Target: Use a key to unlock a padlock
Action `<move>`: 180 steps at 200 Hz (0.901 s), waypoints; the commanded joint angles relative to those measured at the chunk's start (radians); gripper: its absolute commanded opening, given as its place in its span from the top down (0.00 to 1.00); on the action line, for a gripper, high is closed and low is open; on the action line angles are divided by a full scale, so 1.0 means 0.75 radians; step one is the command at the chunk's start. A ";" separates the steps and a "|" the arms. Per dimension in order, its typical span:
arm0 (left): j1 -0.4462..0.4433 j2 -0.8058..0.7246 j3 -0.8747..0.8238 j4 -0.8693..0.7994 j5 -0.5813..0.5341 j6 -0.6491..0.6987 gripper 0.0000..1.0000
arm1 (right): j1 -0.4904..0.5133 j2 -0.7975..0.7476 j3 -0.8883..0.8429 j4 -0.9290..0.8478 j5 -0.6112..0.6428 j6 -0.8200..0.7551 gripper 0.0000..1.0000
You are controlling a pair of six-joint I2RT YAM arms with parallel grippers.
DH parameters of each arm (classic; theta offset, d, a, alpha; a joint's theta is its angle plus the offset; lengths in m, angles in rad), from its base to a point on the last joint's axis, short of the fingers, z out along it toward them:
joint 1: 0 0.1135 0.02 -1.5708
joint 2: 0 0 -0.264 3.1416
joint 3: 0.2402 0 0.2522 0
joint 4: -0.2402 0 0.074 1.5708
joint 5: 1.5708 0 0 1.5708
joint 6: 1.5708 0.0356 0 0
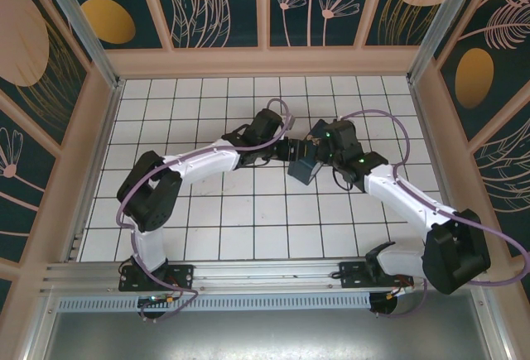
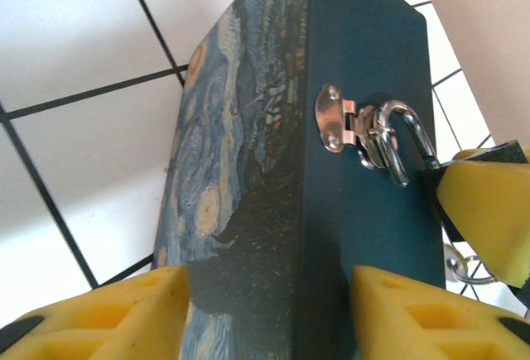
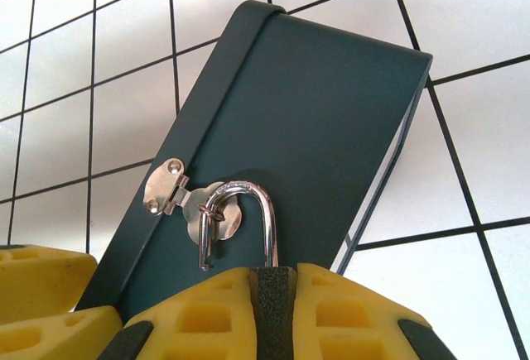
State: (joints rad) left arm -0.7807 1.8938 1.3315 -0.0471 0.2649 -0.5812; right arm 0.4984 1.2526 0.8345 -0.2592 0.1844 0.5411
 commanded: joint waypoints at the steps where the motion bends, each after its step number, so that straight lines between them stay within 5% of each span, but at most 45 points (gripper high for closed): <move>1: -0.032 0.050 0.004 -0.025 0.021 0.014 0.50 | -0.018 0.029 -0.021 0.054 0.032 0.062 1.00; 97: -0.038 0.092 -0.018 -0.019 0.038 0.000 0.61 | -0.047 0.176 -0.009 0.374 0.020 0.073 1.00; 127: -0.033 0.073 -0.016 -0.060 -0.033 -0.021 0.60 | -0.084 0.228 0.100 0.246 0.050 -0.024 1.00; 180: 0.011 -0.003 0.040 -0.068 -0.025 -0.014 0.49 | -0.393 -0.086 -0.143 0.294 -0.217 0.003 1.00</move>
State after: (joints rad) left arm -0.7856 1.9137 1.3396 0.0006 0.2497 -0.6033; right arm 0.3134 1.3163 0.8101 -0.0509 0.1310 0.5476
